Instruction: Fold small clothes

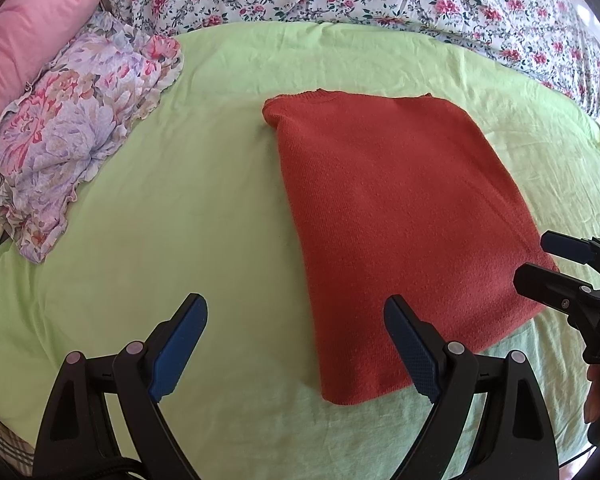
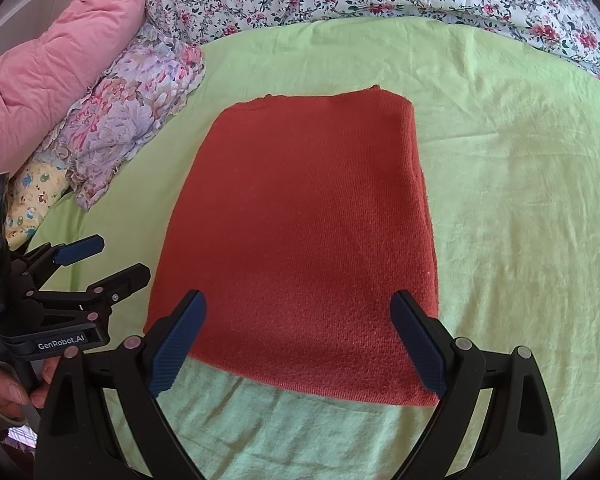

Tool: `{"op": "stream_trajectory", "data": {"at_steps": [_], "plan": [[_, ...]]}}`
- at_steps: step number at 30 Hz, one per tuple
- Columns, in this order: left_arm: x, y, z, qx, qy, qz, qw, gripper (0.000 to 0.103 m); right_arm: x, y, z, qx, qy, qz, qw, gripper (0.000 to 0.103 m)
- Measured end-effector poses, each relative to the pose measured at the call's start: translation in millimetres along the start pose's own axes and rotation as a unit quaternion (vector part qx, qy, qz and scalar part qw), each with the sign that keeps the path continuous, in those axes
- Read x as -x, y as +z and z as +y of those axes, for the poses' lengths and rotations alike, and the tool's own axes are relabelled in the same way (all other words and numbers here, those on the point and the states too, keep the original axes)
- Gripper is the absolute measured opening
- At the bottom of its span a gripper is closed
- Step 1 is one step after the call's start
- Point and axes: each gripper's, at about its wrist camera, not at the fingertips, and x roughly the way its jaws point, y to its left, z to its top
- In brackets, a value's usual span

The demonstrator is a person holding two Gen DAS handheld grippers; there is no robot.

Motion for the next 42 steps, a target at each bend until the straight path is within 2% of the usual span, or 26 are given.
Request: {"op": "stream_trajectory", "data": {"at_steps": [32, 42], "plan": [[-2, 7, 3, 0.002, 0.003, -0.003, 1.0, 0.091, 3, 8, 0, -0.008, -0.001, -0.011, 1.0, 0.093], [-5, 19, 5, 0.013, -0.002, -0.003, 0.9999, 0.091, 3, 14, -7, -0.02, -0.006, -0.02, 1.0, 0.093]]}}
